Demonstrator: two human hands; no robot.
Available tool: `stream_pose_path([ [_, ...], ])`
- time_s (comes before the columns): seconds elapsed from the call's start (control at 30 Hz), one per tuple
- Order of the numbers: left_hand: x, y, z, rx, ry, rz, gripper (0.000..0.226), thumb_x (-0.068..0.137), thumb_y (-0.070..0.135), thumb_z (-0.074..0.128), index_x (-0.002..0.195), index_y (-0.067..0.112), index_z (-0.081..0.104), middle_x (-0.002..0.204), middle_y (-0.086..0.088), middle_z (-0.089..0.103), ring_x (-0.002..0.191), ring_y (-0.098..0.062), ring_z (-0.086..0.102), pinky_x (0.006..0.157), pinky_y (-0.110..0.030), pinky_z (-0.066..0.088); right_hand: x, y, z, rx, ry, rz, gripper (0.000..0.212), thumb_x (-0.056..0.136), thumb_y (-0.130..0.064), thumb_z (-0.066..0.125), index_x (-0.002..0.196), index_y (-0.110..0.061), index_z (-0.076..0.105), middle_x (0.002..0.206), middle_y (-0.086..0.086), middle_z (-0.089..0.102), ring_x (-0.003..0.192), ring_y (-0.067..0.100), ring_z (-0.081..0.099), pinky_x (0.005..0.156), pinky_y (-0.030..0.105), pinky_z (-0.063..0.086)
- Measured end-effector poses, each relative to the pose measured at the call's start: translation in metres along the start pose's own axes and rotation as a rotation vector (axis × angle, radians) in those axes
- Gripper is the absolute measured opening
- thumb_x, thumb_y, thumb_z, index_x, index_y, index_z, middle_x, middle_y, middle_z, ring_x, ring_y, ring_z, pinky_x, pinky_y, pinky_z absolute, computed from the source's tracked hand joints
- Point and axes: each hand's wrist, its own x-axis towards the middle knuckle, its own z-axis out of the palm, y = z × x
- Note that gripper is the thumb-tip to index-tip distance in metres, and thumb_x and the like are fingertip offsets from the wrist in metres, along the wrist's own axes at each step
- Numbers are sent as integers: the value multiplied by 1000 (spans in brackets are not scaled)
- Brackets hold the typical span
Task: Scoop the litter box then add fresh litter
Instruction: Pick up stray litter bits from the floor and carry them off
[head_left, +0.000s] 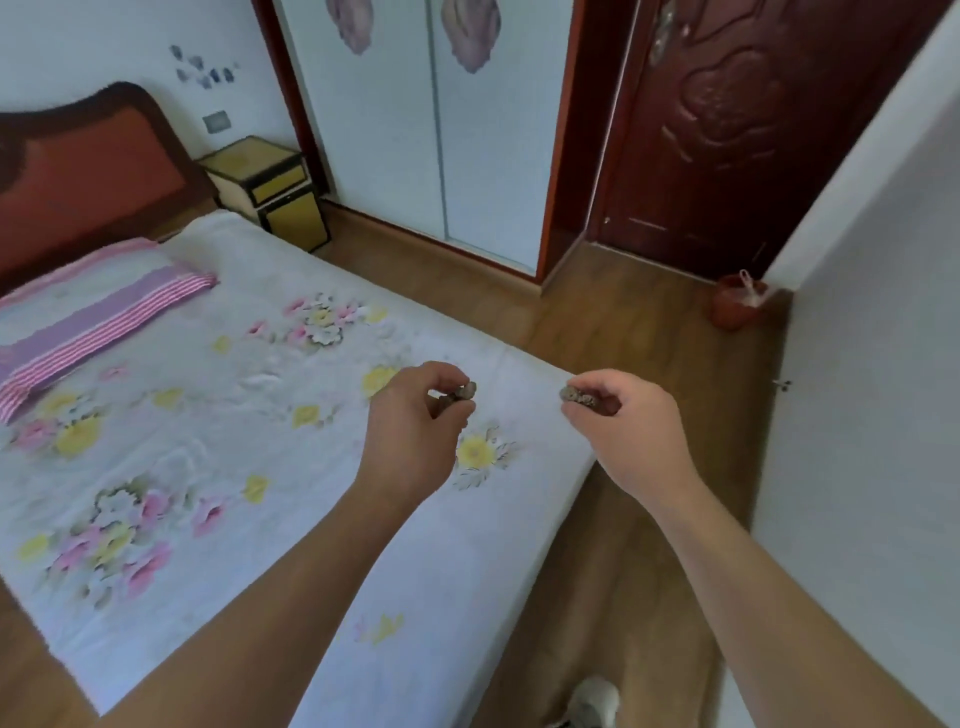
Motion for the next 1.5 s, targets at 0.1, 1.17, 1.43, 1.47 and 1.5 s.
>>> stream_pose_path([
  [0.1, 36, 16, 51, 35, -32, 30, 24, 86, 4, 70, 89, 27, 66, 86, 8, 68, 68, -9, 67, 60, -19, 47, 40, 30, -29, -19, 27, 29, 15, 90, -29, 69, 105, -30, 70, 96, -19, 65, 86, -1, 60, 78, 18, 53],
  [1.17, 492, 181, 519, 171, -411, 297, 20, 89, 21, 70, 102, 34, 64, 98, 14, 64, 89, -3, 62, 83, -32, 58, 515, 265, -295, -62, 368, 274, 16, 89, -26, 70, 106, -28, 72, 96, -14, 69, 89, 2, 63, 83, 22, 54],
  [1.43, 613, 219, 663, 196, -445, 296, 22, 89, 18, 71, 95, 37, 61, 95, 15, 62, 87, -3, 61, 76, -22, 53, 672, 357, -363, -4, 364, 311, 19, 89, -28, 71, 108, -29, 71, 99, -15, 70, 91, 2, 64, 84, 23, 57],
  [1.47, 628, 225, 677, 192, -444, 289, 22, 88, 18, 71, 94, 37, 62, 95, 15, 62, 86, -3, 61, 75, -22, 52, 691, 365, -371, -7, 352, 310, 19, 89, -29, 71, 108, -30, 71, 99, -16, 69, 90, 0, 64, 83, 22, 57],
  [1.5, 644, 230, 692, 188, -440, 277, 22, 88, 17, 72, 94, 36, 62, 94, 15, 62, 86, -4, 61, 74, -21, 51, 711, 371, -379, -14, 340, 310, 20, 89, -30, 71, 109, -31, 71, 99, -17, 69, 90, 0, 64, 82, 21, 57],
])
